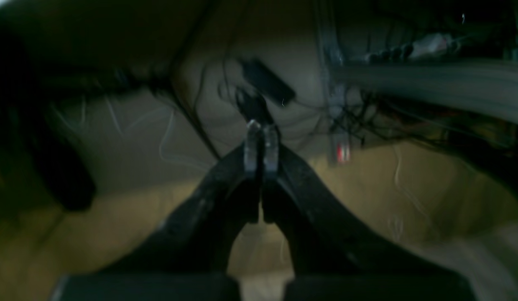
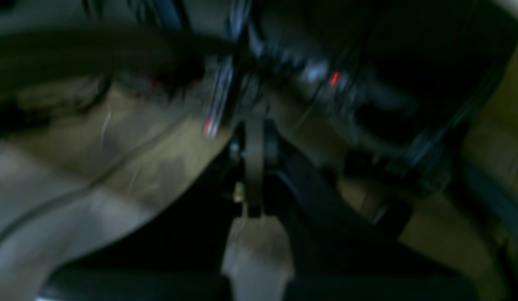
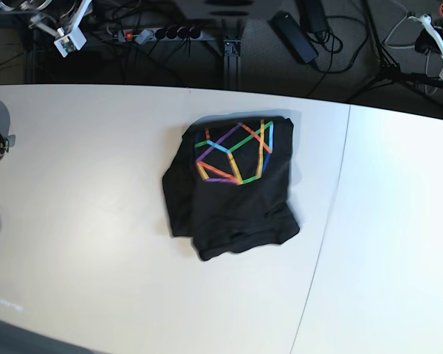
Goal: Fold the T-shirt properly
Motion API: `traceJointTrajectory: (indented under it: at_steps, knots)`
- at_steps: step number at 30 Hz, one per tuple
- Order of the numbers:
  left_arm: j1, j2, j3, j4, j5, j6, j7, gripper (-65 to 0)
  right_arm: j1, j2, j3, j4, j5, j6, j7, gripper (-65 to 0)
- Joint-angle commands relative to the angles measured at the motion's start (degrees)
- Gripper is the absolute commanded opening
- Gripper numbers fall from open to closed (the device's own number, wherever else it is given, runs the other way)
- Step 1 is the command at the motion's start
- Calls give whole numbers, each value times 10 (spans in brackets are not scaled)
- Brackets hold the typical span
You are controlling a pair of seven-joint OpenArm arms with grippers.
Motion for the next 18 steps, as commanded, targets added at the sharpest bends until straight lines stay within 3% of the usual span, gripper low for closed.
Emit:
traceJointTrajectory:
  at_steps: [1,7,11,14,18]
  knots:
    - [17,-9,-5,-9,2,-11,-2,-650,-23,5,4,4,6,12,3,-650]
    - [54,-23,6,-116,30,-10,-8,-650,-97,3,4,-54,7,10,-5,-650]
    - [52,-65,81,-207,93,-9,-84,-650,-98,2,4,-137,7,3,-5,-650]
    - [27,-90,181,-271,170,53,-131,-650,-71,2,4,-207,5,1,-7,-650]
    - [-59,-80,323,-373,257,116,-127,-650,-7,2,4,-305,6,1,-28,-650]
